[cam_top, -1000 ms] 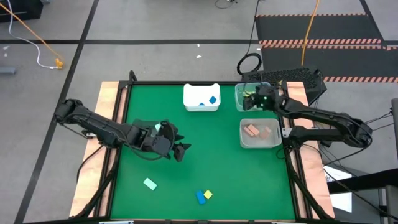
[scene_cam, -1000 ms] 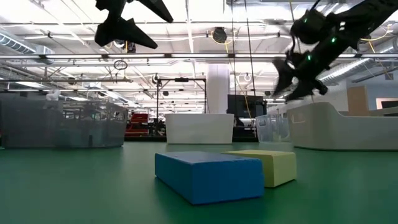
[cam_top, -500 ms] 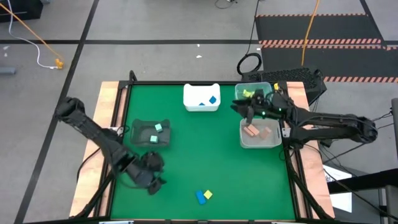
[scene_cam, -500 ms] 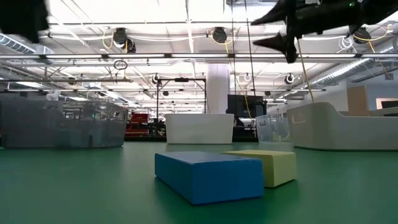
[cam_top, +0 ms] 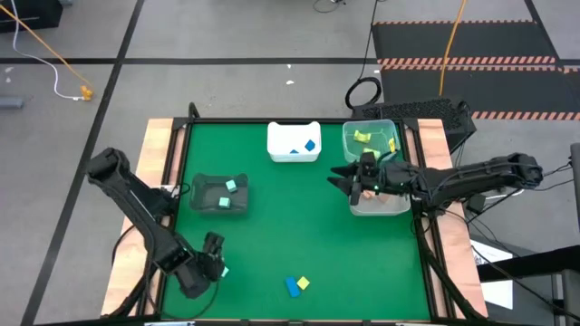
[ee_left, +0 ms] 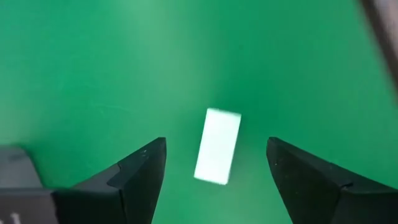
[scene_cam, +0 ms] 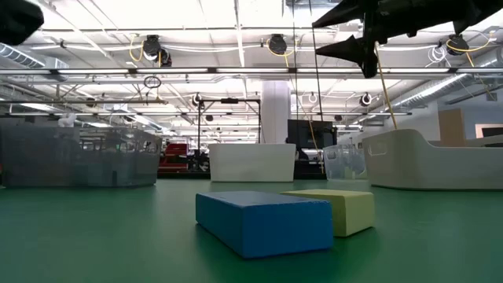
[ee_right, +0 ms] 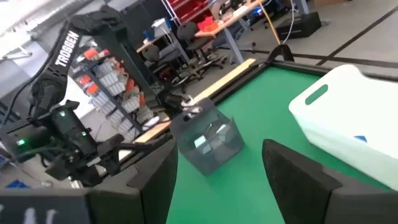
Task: Sort & place blocks by color
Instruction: Put the light blue block into the black bin
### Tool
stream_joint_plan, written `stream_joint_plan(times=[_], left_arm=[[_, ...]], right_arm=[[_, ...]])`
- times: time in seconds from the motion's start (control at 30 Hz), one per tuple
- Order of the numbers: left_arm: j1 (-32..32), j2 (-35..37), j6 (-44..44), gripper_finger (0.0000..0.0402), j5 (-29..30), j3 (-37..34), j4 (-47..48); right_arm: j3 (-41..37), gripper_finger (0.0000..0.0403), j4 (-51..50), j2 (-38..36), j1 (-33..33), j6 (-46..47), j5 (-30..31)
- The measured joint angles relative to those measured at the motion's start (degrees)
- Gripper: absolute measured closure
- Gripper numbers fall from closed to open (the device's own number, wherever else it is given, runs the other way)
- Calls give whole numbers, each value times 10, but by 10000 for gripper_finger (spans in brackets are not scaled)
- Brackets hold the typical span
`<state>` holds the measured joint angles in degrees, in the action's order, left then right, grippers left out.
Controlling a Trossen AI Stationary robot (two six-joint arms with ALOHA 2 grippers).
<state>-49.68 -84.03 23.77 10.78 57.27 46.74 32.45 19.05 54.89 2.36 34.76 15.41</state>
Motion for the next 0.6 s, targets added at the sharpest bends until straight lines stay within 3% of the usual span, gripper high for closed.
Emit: stream_joint_plan(times=[0.17,0.6], left_arm=[[4,-52,-87,126,-7,0,-3],[19,-153,-132,126,-49,0,-6]], right_arm=[[0,180,5,14,31,1,35],[0,180,33,21,46,6,56]])
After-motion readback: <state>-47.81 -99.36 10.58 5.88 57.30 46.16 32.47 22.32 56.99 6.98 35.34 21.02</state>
